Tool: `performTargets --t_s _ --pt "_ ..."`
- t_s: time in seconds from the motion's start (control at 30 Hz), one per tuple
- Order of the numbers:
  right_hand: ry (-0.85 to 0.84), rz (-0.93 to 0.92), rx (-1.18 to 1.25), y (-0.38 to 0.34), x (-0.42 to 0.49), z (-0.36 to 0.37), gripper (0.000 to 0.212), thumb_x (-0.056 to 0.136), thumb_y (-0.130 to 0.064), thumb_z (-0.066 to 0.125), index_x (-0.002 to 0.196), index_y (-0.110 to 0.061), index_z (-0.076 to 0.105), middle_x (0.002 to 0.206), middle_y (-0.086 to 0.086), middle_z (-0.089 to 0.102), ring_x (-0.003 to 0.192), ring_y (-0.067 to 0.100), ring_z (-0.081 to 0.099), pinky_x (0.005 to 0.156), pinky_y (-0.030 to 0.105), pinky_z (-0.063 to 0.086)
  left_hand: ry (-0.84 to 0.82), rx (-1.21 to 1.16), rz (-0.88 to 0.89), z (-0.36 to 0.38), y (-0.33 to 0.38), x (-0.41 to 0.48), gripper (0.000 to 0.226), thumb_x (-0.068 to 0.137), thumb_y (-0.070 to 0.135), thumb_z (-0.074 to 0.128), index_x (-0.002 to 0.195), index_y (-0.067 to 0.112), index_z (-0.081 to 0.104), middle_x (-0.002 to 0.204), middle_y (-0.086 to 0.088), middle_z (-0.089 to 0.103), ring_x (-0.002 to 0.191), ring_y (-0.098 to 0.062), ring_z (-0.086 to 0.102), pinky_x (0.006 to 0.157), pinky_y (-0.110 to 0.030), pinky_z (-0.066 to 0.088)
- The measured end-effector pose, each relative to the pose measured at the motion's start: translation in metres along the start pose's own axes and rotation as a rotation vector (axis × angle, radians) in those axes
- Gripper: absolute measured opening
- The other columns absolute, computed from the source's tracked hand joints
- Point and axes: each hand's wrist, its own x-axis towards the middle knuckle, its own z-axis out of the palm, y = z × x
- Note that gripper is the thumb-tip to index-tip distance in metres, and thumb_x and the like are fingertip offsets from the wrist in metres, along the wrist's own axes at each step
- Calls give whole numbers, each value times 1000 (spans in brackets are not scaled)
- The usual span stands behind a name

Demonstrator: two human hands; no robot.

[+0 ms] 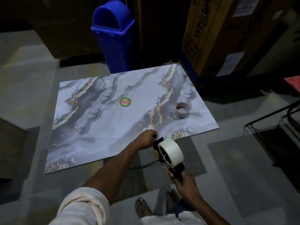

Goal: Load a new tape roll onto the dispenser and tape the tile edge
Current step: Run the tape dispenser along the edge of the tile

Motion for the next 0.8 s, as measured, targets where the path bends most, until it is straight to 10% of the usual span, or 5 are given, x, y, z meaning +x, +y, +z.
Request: performTargets --t_s 0.4,0.8 --pt "65 69 9 10 18 20 22 82 -15 69 73 -22 50 65 9 62 62 29 63 55 36 45 68 -100 -63 9 -3 24 13 86 12 75 74 9 71 69 4 68 66 -11 60 61 -23 44" --pt "-4 108 -136 70 47 75 25 81 -56 49 81 -31 50 77 3 65 78 29 63 76 48 52 43 -39 -81 16 -13 36 16 88 11 63 74 19 62 88 4 75 81 -13 67 73 -32 54"
